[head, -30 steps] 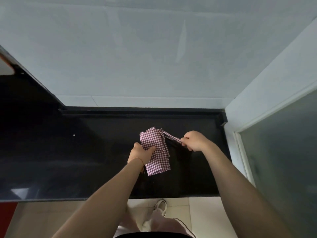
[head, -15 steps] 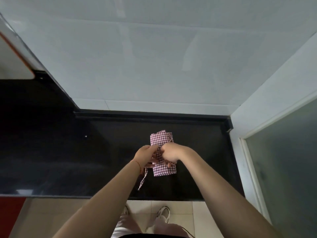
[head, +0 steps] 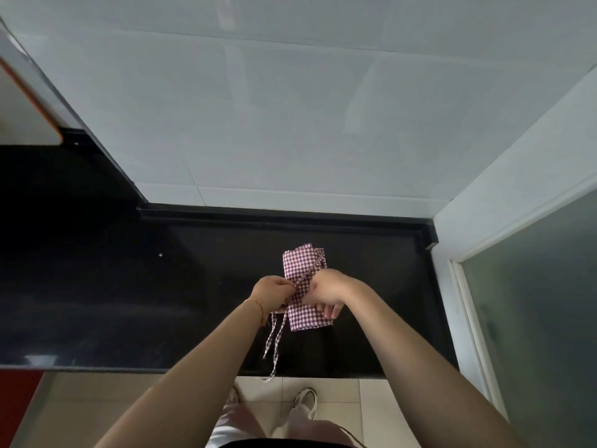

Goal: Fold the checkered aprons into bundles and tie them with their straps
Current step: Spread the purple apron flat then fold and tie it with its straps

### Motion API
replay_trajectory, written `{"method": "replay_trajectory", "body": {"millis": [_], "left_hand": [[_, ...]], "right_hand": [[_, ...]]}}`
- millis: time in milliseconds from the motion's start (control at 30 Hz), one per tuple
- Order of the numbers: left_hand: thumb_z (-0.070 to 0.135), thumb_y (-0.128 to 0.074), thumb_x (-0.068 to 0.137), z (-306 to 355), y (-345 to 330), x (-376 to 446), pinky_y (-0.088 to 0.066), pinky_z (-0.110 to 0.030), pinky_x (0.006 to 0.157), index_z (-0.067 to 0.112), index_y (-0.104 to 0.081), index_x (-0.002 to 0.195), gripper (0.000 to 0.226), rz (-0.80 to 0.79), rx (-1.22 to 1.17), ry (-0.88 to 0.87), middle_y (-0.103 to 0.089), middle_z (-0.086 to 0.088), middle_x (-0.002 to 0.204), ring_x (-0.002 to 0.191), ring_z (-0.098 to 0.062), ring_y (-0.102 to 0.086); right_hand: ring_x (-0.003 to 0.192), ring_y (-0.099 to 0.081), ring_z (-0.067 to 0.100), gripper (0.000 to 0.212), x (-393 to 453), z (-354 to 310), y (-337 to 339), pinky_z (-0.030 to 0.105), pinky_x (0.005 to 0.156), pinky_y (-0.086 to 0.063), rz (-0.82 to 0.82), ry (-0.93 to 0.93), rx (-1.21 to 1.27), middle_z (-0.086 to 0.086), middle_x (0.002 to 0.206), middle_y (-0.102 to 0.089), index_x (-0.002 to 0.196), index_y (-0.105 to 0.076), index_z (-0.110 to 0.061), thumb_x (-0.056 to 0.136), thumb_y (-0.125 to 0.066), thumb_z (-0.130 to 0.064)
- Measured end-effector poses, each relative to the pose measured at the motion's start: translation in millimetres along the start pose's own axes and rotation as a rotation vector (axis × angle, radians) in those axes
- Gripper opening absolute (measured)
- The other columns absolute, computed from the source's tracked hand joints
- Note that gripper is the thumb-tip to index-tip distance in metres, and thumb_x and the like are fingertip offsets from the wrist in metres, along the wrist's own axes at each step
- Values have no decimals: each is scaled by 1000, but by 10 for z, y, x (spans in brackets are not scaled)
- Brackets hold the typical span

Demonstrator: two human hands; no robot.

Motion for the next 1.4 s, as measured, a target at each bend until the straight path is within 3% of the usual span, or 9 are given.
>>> {"method": "replay_trajectory", "body": {"millis": [233, 400, 533, 833, 967, 1133, 1233, 1300, 1400], "left_hand": [[25, -71, 88, -20, 13, 46, -46, -21, 64, 16, -65, 100, 16, -19, 164, -54, -69, -3, 100, 77, -11, -63], [22, -77, 83, -60, 29, 66, -53, -25, 75, 22, -70, 86, 8, 74, 307, -113, -68, 6, 94, 88, -10, -64], [16, -68, 92, -170, 146, 77, -58, -24, 64, 19, -70, 92, 3, 179, 213, -37, -71, -1, 85, 69, -12, -69], [12, -64, 90, -361, 52, 153, -57, -34, 74, 4, -69, 82, 12, 111, -369, 170, -70, -10, 80, 69, -18, -68], [24, -78, 83, -129, -24, 48, -58, -37, 89, -1, -68, 111, 39, -65, -526, 79, -75, -11, 107, 100, -25, -71], [25, -61, 94, 326, -37, -116, -53, -37, 90, -3, -59, 127, 44, -303, -751, -33, -67, -17, 125, 109, -27, -66], [26, -45, 103, 603, -90, -257, -48, -38, 97, 2, -61, 125, 37, -401, -793, -108, -67, -15, 124, 109, -25, -65], [26, -44, 102, 704, -116, -308, -48, -37, 95, 2, -62, 123, 36, -422, -790, -132, -69, -14, 120, 106, -24, -66], [29, -52, 96, 675, -104, -295, -48, -39, 94, 2, -59, 129, 43, -442, -765, -100, -65, -15, 125, 110, -26, -63]], "right_hand": [[119, -58, 31, 78, 98, 344, 54, 35, 72, -55, 159, -140, 261, 13, 146, -46, 151, -26, -12, 91, -66, -43], [129, -51, 31, 75, 117, 376, -29, 40, 92, -51, 143, -149, 376, 12, 148, -44, 149, -30, -9, 92, -66, -40], [131, -49, 29, 84, 174, 391, -108, 42, 94, -48, 112, -157, 571, 9, 146, -46, 147, -33, -11, 82, -79, -35], [108, -64, 28, 51, 180, 434, -222, 45, 94, -54, 26, -150, 1025, 10, 119, -66, 130, -56, -7, 83, -77, -10], [111, -64, 30, 58, 66, 377, -133, 46, 95, -54, -38, -43, 1220, 12, 122, -65, 133, -52, -5, 82, -78, -15], [108, -62, 30, 32, -67, 287, 85, 42, 98, -54, 61, 174, 1578, 18, 125, -62, 118, -60, -6, 99, -55, -31], [99, -63, 22, 26, -282, 216, 239, 17, 72, -51, 304, 254, 837, 4, 121, -63, 124, -62, -14, 102, -52, -22], [96, -59, 7, 26, -305, 141, 255, 19, 75, -43, 336, 308, 462, -9, 114, -64, 123, -62, -26, 101, -53, -36], [73, -53, 11, 14, -217, 93, 248, 23, 65, -41, 109, 302, 742, 1, 91, -58, 110, -61, -6, 100, -54, -14]]}}
Point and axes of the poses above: each hand's wrist, its own x-axis towards the middle knuckle, its own y-axis out of the back of the hand, z = x × y, the point moved 6 cm from there along x, towards the middle knuckle
